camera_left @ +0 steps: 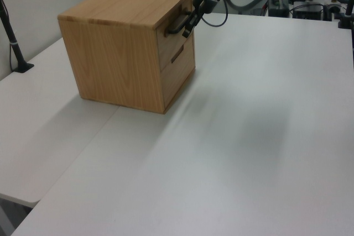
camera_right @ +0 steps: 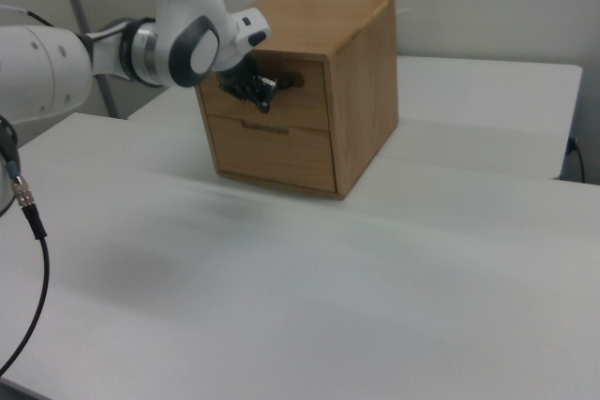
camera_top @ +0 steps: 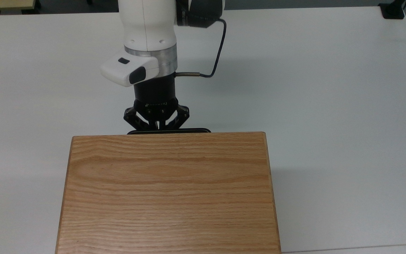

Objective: Close the drawer by sliding it

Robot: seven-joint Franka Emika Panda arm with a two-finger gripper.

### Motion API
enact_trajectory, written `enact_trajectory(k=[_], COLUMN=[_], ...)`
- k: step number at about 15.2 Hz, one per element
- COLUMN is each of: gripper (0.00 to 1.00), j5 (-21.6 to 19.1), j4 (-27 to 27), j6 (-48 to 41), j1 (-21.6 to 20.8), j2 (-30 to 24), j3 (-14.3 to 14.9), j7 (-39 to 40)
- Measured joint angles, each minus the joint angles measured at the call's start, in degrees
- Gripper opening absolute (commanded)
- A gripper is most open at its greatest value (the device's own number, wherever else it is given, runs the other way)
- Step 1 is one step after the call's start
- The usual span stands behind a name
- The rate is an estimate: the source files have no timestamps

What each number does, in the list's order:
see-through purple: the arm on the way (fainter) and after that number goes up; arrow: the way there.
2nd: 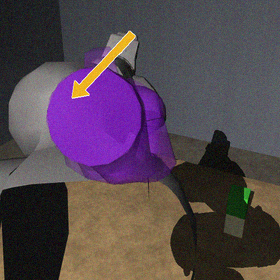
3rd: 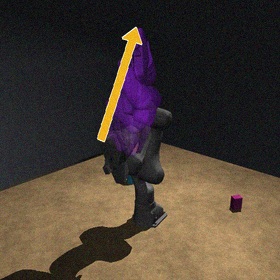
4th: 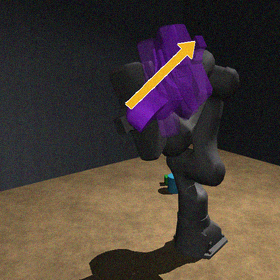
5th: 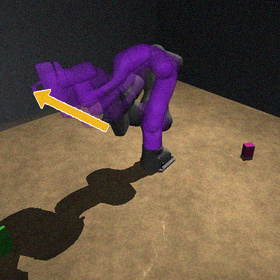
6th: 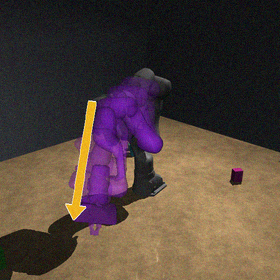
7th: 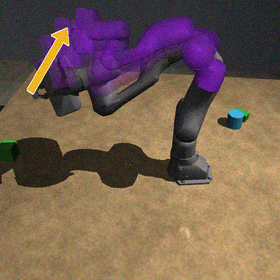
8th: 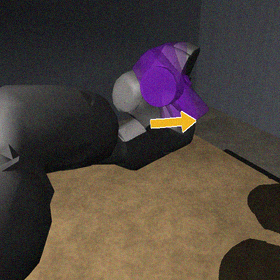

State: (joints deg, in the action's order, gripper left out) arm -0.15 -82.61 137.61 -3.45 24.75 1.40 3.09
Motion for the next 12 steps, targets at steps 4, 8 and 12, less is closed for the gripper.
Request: enact_trajectory(k=[4,8,12], gripper=[0.24,1.0,1.0], j5=[0.0,0.0,0.7], j4=[-0.1,-0.5,-3.3], j6=[-21.2,-37.2,-43.7], j1=[0.0,0.0,-0.1], j2=[-6.5,-12.3,-17.2], j3=[0.1,0.3,0.5], j7=[1.1,1.1,-0.8])
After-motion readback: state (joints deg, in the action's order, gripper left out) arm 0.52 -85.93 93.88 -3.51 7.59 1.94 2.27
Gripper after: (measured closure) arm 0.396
